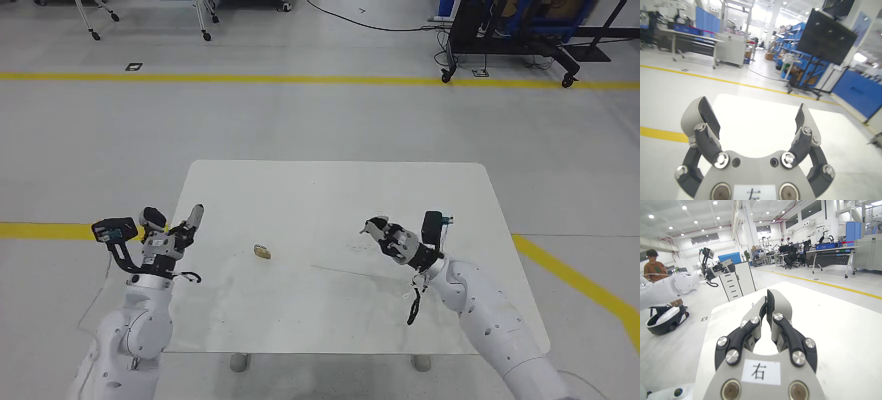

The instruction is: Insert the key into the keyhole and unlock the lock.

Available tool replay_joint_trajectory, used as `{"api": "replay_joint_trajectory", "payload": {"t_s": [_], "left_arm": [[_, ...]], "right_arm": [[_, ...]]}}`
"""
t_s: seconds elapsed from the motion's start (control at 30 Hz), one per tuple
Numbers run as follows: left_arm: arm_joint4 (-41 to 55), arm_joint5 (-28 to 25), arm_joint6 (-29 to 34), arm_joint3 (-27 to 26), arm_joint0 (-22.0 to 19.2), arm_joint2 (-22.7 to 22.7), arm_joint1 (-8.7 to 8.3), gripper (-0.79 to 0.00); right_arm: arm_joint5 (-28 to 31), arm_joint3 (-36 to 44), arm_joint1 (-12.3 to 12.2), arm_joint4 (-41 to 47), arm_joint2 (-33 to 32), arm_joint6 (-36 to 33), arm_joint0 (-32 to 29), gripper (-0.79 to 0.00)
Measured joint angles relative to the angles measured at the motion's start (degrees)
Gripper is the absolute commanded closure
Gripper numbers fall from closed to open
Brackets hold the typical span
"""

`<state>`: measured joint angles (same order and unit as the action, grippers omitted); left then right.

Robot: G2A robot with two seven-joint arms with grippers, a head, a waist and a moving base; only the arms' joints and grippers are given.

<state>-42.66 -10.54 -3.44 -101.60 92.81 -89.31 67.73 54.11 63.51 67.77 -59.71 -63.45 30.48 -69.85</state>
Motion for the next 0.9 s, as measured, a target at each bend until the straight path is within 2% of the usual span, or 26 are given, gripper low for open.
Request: {"api": "replay_joint_trajectory", "payload": {"t_s": [0.1, 0.2, 0.5, 0.6, 0.67, 0.77, 0.9], "left_arm": [[12.23, -3.88, 5.85, 2.30, -5.56, 4.00, 0.60, -0.785], [16.17, -4.56, 11.82, 3.88, -9.58, 5.99, 0.69, -0.785], [16.12, -4.55, 12.18, 4.17, -9.71, 6.06, 0.68, -0.785], [19.18, -5.43, 11.20, 7.62, -9.66, 6.59, 0.96, -0.785], [23.62, -8.23, 10.86, 10.47, -10.42, 7.50, 1.29, -0.785], [32.95, -15.43, 12.16, 14.71, -11.96, 9.17, 1.80, -0.785], [36.50, -24.76, 19.74, 16.90, -14.36, 11.61, 1.78, -0.785]], "right_arm": [[-1.01, 0.63, 0.75, 3.91, 1.34, -0.98, 0.64, 0.000], [-1.80, 2.12, 0.97, 6.64, 1.09, -1.03, 0.65, 0.000], [-1.81, 2.14, 0.95, 6.65, 1.01, -1.00, 0.62, 0.000], [-1.80, 2.03, 1.04, 7.09, 1.32, -1.41, 0.36, 0.000], [-1.60, 1.51, 1.39, 9.53, 2.39, -3.43, 0.03, 0.000], [-1.73, 1.28, 2.04, 15.57, 3.72, -6.72, 0.33, 0.000], [-1.59, 2.88, 2.42, 23.83, 4.46, -12.06, 0.57, 0.000]]}}
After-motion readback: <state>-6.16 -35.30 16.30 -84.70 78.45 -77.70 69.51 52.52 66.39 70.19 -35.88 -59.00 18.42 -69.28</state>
